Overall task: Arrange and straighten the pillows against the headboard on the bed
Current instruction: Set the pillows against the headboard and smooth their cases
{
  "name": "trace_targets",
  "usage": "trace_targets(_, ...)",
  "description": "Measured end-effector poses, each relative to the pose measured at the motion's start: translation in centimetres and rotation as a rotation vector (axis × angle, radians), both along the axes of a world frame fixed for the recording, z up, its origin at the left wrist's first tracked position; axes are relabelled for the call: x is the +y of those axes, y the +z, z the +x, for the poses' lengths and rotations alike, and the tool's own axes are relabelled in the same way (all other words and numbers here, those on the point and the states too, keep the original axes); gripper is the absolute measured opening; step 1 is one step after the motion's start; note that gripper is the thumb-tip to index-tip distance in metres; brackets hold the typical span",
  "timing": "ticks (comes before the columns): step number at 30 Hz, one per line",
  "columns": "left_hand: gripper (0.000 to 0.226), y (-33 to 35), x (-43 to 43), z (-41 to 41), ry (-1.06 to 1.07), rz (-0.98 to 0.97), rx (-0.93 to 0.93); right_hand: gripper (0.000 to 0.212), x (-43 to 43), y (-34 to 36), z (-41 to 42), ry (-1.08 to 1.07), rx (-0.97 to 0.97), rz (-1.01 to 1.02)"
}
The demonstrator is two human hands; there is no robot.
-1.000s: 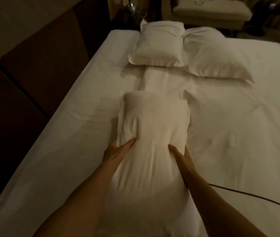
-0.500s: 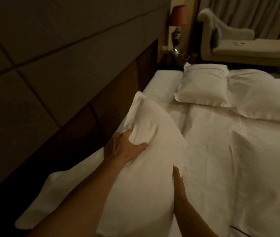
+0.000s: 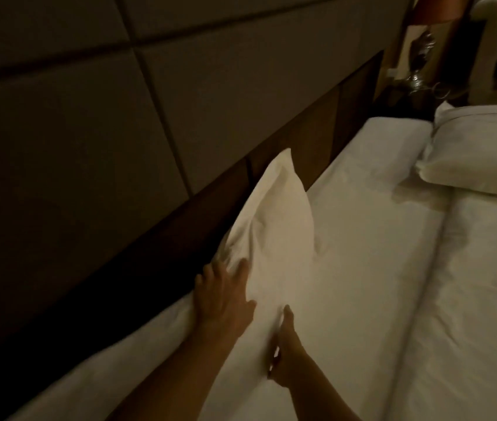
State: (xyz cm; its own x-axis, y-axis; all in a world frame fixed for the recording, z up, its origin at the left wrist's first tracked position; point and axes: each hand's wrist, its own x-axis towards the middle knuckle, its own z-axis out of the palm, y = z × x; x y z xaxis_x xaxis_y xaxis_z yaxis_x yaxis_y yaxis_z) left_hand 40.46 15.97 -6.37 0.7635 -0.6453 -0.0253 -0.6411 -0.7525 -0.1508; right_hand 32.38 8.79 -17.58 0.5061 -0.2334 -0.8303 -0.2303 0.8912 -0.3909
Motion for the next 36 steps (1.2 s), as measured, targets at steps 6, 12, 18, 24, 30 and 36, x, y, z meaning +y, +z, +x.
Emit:
trace_targets(6, 0.091, -4.2, 5.7, 4.4, 0.241, 0.012, 0.069, 0.100, 0.0, 0.4, 0.0, 0.196, -0.008, -0.101)
trace_targets(12, 0.086, -3.1, 4.4, 6.2, 0.416, -0.188, 0.280, 0.117, 1.3, -1.2, -0.5, 0.185, 0.076, -0.120)
trace_targets(18, 0.046, -2.4, 1.8, 3.8, 0.079, -0.174, 0.097, 0.130, 3.9, -3.1, -0.2, 0.125, 0.132, -0.021)
trace_targets(24, 0.040, 1.3, 2.2, 8.8, 0.101, -0.276, -0.073, 0.106, 3.2, -0.1, 2.4, 0.161, 0.008, -0.200)
trace_targets(30, 0.032, -2.1, 4.6, 7.1, 0.113, -0.110, -0.209, 0.093, 4.2, -1.6, 1.1, 0.244, 0.029, -0.274)
trace_targets(36, 0.073, -2.5, 5.2, 5.0, -0.049, 0.108, -0.288, 0.084, 3.3, 0.1, -0.3, 0.281, 0.000, -0.318)
